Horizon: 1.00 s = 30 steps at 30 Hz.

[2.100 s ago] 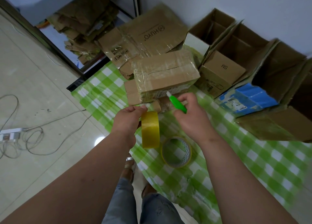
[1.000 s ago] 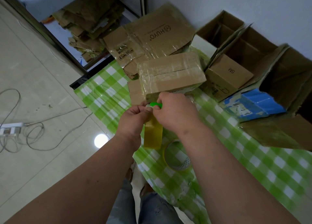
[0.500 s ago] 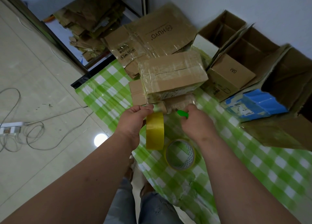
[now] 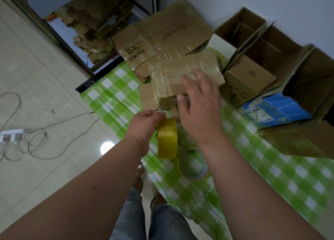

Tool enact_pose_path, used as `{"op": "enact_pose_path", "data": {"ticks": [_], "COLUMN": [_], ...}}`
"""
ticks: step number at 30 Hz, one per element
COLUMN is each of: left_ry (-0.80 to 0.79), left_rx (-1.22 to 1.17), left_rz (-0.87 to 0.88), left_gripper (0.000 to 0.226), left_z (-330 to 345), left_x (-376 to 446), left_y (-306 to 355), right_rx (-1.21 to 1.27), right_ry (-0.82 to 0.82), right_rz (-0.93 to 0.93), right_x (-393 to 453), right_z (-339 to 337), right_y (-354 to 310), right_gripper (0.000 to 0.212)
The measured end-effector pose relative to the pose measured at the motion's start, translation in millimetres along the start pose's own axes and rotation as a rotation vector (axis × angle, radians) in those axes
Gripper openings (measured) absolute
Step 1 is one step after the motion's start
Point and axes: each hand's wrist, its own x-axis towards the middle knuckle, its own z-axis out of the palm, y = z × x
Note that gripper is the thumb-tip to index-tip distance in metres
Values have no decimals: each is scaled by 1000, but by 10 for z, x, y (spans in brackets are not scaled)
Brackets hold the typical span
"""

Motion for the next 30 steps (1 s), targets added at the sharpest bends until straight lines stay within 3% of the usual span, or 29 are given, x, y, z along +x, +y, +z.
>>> {"op": "enact_pose_path", "data": {"ticks": [3, 6, 10, 15, 18, 20, 24, 26, 30], "left_ry": [17, 13, 30, 14, -6, -65, -247, -227, -118], "left_rx": [24, 73, 119, 174, 106, 118, 185, 142, 132], "left_rz": [-13, -38, -50, -87, -114, -118, -171, -170, -58], "left_gripper": [24, 7, 3, 31, 18, 12, 20, 34, 24], "left_z": [-14, -38, -68, -131, -184, -242, -398, -452, -430], "left_x": [9, 53, 102, 140, 135, 103, 21, 25, 144], "left_y": [24, 42, 95, 78, 80, 139, 351, 438, 484], "right_rx": [-108, -160, -153, -147, -131, -117, -63, -52, -55], "right_ry": [-260, -352, -323, -273, -244, -233, -218, -206, -139], "right_rz": [-31, -39, -40, -32, -32, -38, -25, -16, -27], "right_x": [117, 133, 154, 165, 166, 152, 127, 126, 114], "right_z": [90, 181, 221, 274, 291, 294, 303, 315, 355], "right_y": [18, 121, 166, 167, 174, 184, 168, 153, 165], "right_gripper": [50, 48, 47, 49, 49, 51, 58, 58, 46]}}
